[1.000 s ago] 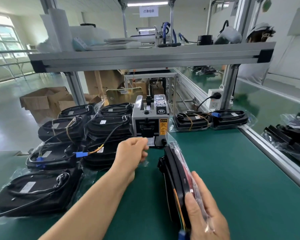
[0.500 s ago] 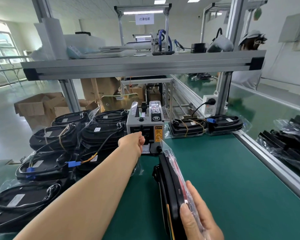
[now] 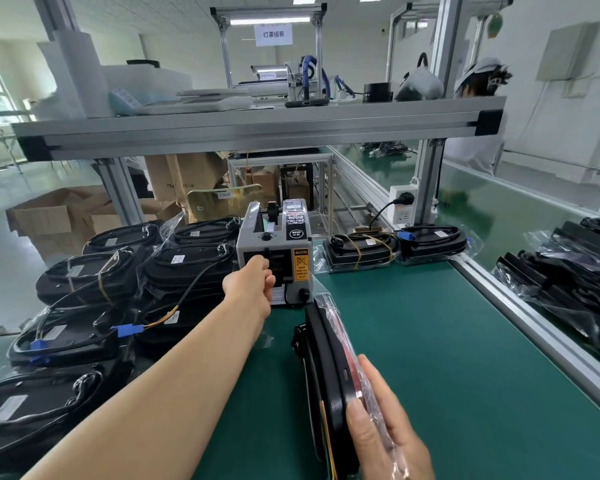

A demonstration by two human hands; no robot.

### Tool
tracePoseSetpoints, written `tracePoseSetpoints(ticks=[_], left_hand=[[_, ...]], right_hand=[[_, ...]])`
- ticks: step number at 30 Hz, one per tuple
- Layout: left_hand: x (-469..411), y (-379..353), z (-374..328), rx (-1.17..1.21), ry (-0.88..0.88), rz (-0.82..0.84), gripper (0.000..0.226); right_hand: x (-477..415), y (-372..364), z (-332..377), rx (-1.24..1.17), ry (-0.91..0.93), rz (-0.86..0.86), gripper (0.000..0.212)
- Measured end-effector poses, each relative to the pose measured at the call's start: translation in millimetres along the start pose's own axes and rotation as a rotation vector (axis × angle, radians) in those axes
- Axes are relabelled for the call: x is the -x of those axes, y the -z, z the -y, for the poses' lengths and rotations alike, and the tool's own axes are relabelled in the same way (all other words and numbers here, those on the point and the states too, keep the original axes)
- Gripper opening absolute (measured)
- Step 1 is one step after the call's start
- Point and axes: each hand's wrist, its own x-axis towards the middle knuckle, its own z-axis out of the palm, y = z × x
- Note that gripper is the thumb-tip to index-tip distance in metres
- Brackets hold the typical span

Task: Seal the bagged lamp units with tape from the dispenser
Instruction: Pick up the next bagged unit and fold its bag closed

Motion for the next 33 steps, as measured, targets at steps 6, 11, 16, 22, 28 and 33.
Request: tracePoseSetpoints(ticks=[6, 11, 16, 22, 28, 33], left_hand=[[103, 57, -3, -0.358, -0.097, 0.715, 0.022], [144, 74, 4, -0.617, -0.132, 0.869, 0.018], [139, 69, 7, -0.727, -0.192, 0.852, 0.015], [137, 63, 6, -0.753, -0.17, 0.853, 0.02], [137, 62, 10, -0.751, -0.208, 0.823, 0.022], [136, 63, 14, -0.719, -0.234, 0.806, 0.015]], right_hand=[[2, 0, 4, -0.063, -0.091, 0.047, 0.044], [3, 0, 3, -0.099, -0.109, 0.077, 0.044], [2, 2, 0, -0.125, -0.109, 0.119, 0.05], [1, 8, -1, -0.065, -0.092, 0.162, 0.053], [0, 7, -2, -0.074, -0.083, 0.179, 0.052], [0, 8, -4, -0.078, -0.074, 0.175, 0.05]])
